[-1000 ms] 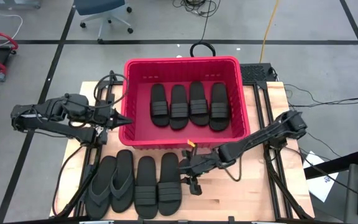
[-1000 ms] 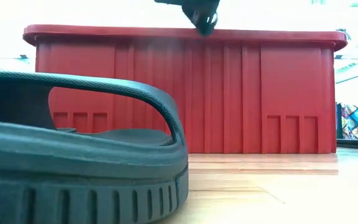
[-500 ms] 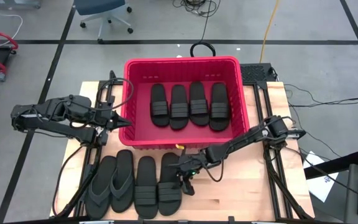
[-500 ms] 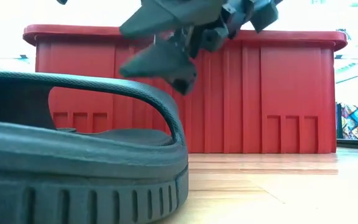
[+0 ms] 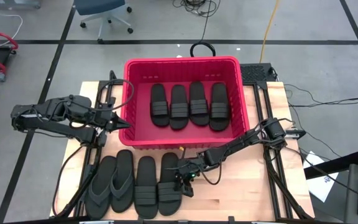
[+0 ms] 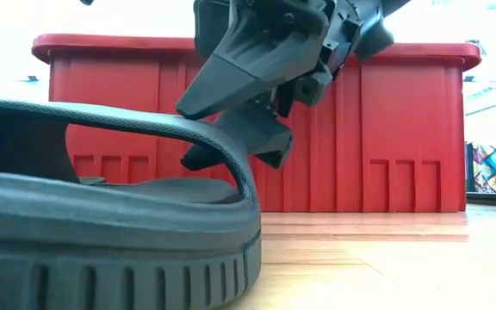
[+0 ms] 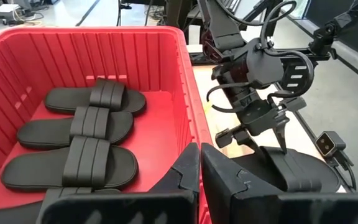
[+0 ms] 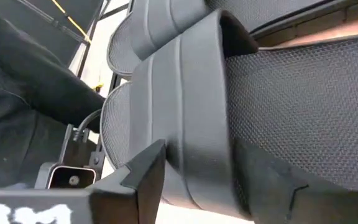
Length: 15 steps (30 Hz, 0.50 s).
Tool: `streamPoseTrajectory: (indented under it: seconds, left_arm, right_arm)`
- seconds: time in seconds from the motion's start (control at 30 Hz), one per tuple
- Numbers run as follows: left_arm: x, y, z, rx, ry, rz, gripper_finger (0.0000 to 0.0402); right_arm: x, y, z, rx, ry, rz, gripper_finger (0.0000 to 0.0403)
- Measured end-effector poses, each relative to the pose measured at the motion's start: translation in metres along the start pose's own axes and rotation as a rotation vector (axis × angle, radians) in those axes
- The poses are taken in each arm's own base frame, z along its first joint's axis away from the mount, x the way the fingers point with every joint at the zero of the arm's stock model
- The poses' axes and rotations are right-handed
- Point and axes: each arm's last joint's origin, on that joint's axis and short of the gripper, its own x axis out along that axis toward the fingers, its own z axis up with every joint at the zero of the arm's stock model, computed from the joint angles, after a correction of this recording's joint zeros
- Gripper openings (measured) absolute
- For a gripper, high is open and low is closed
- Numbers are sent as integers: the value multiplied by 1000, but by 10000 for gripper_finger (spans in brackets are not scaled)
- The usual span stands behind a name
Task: Pick and place slides into bin
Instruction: Put the black slide into the red bin
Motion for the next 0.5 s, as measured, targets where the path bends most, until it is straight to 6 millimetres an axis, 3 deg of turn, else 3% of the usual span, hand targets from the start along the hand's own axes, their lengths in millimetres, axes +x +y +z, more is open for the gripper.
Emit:
streamPoseTrajectory:
  seconds: [0.13,0.27,0.5]
  left_arm:
    - [0,0,0,11,0,1,14]
    - [0,0,0,19,2,1,14]
    - [0,0,0,33,4,1,15]
  right_arm:
    - [0,-1,0,47,14,18,124]
    - [-1,3,-1,47,24,35,21]
    - [-28,33,10,-16,3,140,6]
